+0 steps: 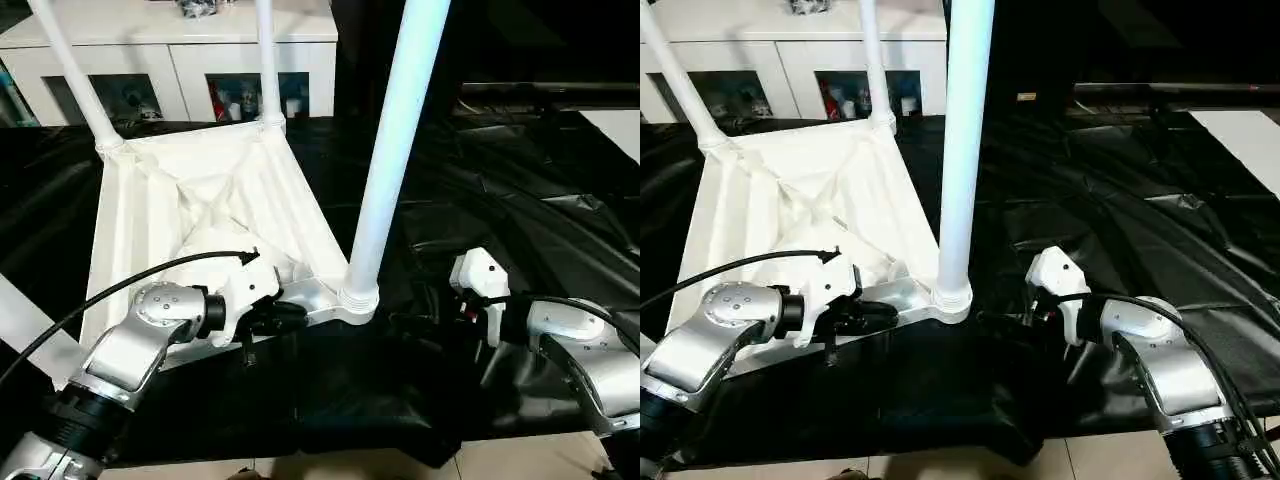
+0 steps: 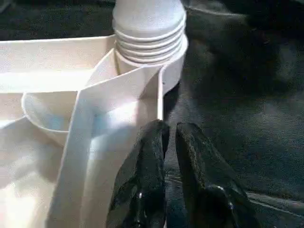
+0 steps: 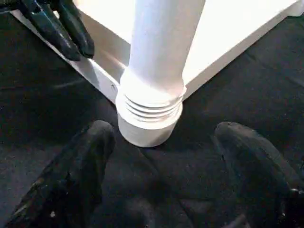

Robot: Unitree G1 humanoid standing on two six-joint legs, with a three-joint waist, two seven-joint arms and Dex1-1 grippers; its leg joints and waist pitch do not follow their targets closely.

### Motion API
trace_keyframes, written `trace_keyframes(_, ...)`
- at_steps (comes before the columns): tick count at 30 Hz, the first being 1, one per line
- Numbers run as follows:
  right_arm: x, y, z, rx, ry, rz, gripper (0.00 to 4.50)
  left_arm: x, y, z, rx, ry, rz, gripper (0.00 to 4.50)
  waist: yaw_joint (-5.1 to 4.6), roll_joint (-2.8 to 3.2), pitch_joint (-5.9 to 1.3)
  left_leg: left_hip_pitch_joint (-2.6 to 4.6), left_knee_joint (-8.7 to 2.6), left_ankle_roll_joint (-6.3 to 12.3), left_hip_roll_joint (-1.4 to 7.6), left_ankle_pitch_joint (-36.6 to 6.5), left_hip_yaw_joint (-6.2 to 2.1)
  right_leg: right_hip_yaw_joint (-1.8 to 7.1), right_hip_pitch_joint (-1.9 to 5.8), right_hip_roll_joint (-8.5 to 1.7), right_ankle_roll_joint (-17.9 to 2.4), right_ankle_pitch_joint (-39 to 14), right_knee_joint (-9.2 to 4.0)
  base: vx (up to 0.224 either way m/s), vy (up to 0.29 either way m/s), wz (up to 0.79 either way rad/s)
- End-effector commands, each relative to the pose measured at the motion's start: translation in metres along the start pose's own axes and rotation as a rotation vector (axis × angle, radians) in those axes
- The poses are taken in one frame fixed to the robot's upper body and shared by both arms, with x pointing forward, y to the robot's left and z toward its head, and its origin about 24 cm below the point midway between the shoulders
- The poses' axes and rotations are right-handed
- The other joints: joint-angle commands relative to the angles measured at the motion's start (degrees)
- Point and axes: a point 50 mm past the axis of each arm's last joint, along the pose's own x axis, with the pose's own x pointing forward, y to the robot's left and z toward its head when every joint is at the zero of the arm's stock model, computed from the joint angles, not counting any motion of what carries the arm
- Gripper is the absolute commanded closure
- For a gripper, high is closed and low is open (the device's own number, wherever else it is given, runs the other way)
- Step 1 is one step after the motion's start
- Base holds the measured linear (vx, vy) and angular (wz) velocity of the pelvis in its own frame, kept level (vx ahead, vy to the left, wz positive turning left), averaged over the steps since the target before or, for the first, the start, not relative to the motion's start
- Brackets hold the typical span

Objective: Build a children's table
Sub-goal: Rotate table base

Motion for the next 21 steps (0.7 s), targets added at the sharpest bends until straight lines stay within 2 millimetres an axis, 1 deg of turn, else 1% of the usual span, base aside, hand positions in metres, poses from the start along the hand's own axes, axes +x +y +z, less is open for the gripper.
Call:
trace_keyframes(1,0.002,0.0,0.005,-0.023,-0.004,0.002,0.73,0.001,0.002,-0.003,-0.023,0.013,0.025,3.82,0.22,-0.66,-3.79,0.62,-4.29,1.79,3.0,-13.57,-1.67,2.42,2.37,-3.38,-10.33,-19.6,-4.5,0.0,0.0,0.0)
trace_keyframes(2,0.002,0.0,0.005,-0.023,-0.004,0.002,0.73,0.002,0.002,-0.002,-0.035,0.01,0.025,3.64,0.26,-0.7,-3.8,0.66,-4.26,1.8,3.0,-13.48,-1.67,2.42,2.36,-3.42,-10.44,-19.53,-4.5,0.0,0.0,0.0)
trace_keyframes(3,0.002,0.0,0.005,-0.023,-0.004,0.002,0.73,0.002,0.002,-0.002,-0.035,0.01,0.025,3.64,0.27,-0.73,-3.84,0.64,-4.25,1.83,3.02,-13.34,-1.66,2.43,2.39,-3.43,-10.56,-19.35,-4.48,0.0,0.0,0.0)
trace_keyframes(5,0.001,0.0,0.004,-0.022,-0.006,0.002,0.73,0.0,0.002,0.0,-0.008,-0.005,0.045,3.48,0.28,-0.61,-3.87,0.61,-4.24,1.92,3.02,-13.27,-1.68,2.4,2.39,-3.38,-10.82,-18.66,-4.43,0.0,0.0,0.0)
trace_keyframes(7,0.001,0.0,0.005,-0.021,-0.007,0.001,0.73,-0.002,0.001,0.005,0.004,-0.031,0.044,3.48,0.29,-0.67,-3.93,0.52,-4.22,2.14,3.04,-12.84,-1.72,2.38,2.53,-3.44,-10.93,-17.92,-4.3,0.0,0.0,0.0)
trace_keyframes(9,0.001,0.0,0.005,-0.021,-0.008,0.0,0.73,-0.002,0.0,0.008,-0.001,-0.046,0.041,3.48,0.29,-0.71,-3.92,0.53,-4.15,2.34,3.0,-12.58,-1.64,2.38,2.49,-3.41,-11.1,-17.71,-4.31,0.0,0.0,0.0)
trace_keyframes(10,0.001,0.0,0.004,-0.021,-0.009,-0.001,0.73,-0.002,0.0,0.01,0.009,-0.048,0.046,3.48,0.34,-0.6,-3.93,0.54,-4.16,2.44,3.04,-12.35,-1.66,2.38,2.49,-3.41,-11.34,-17.35,-4.29,0.0,0.0,0.0)
trace_keyframes(12,0.001,0.0,0.005,-0.02,-0.01,-0.003,0.73,-0.002,0.002,0.01,0.016,-0.043,0.063,3.48,0.28,-0.62,-3.89,0.54,-4.13,2.5,2.99,-12.55,-1.63,2.34,2.48,-3.32,-11.27,-17.45,-4.29,0.0,0.0,0.0)
trace_keyframes(15,0.001,0.0,0.005,-0.021,-0.01,-0.003,0.73,-0.002,0.003,0.008,0.017,-0.021,0.074,3.48,0.25,-0.59,-3.86,0.6,-4.17,2.34,2.99,-12.99,-1.66,2.35,2.44,-3.29,-10.94,-18.13,-4.39,0.0,0.0,0.0)
trace_keyframes(17,0.001,0.001,0.004,-0.021,-0.008,0.0,0.73,-0.001,0.001,0.001,0.014,0.015,0.059,3.48,0.23,-0.62,-3.87,0.58,-4.21,2.23,2.98,-13.11,-1.72,2.34,2.47,-3.31,-10.53,-18.75,-4.42,0.0,0.0,0.0)
trace_keyframes(21,0.001,0.001,0.003,-0.018,-0.006,0.001,0.73,0.001,-0.005,-0.004,-0.019,0.028,0.035,3.48,0.24,-0.54,-3.89,0.63,-4.2,2.12,3.01,-13.1,-1.7,2.36,2.43,-3.34,-10.81,-18.35,-4.39,0.0,0.0,0.0)
